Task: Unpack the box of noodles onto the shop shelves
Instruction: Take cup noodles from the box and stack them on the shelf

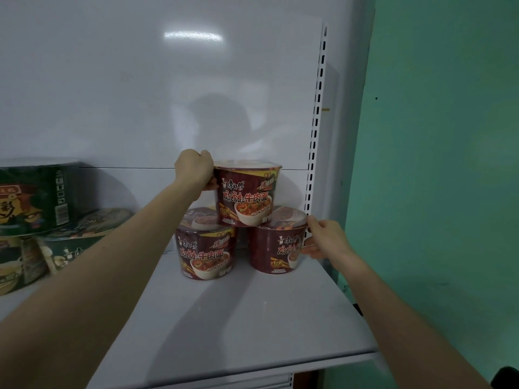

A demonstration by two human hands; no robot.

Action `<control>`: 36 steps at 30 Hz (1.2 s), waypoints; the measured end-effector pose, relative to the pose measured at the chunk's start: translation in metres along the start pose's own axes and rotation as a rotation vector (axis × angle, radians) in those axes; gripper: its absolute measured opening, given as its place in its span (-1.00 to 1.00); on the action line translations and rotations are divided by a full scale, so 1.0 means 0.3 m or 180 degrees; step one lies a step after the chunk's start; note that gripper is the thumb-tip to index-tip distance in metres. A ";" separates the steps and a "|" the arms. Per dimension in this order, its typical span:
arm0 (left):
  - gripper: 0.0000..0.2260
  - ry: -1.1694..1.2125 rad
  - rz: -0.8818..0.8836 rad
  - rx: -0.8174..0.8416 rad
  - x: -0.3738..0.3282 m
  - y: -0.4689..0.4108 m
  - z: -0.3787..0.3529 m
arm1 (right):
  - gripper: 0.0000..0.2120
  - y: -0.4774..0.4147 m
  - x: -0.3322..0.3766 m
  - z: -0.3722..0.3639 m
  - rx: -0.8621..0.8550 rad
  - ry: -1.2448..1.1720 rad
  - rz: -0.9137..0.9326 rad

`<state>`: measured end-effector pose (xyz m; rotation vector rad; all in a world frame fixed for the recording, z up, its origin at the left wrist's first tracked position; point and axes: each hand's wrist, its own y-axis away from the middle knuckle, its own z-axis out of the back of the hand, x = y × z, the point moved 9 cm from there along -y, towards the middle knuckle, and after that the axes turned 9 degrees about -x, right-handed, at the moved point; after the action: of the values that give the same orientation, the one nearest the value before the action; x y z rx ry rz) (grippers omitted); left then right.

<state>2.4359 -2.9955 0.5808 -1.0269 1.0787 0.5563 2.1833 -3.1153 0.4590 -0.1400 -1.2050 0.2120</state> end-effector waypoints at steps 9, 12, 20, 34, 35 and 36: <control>-0.71 -0.1340 -0.1844 -0.0102 -0.039 0.315 0.102 | -0.76 0.086 0.161 0.141 -0.1157 0.0622 0.1356; -0.73 -0.1958 -0.2404 0.0311 -0.022 0.422 0.105 | -0.79 0.169 0.263 0.133 -0.1207 0.0364 0.1680; -0.74 -0.2249 -0.2543 0.0483 0.071 0.535 0.449 | -0.84 0.469 0.529 -0.225 -0.0280 0.0013 0.2329; -0.75 -0.4055 -0.1019 -0.0520 0.456 0.754 1.946 | -0.82 1.722 0.968 -1.259 0.1898 -0.0542 0.3056; -0.75 -0.4206 -0.0859 -0.0608 0.482 0.794 2.060 | -0.82 1.832 0.989 -1.326 0.2048 -0.0558 0.3130; -0.75 -0.4341 -0.0672 -0.0678 0.511 0.835 2.169 | -0.82 1.939 1.010 -1.386 0.2184 -0.0562 0.3214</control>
<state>2.5902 -2.3200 0.4091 -0.6648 -0.2939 0.9802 2.6246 -2.4763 0.4601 -0.1167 -1.0823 1.5223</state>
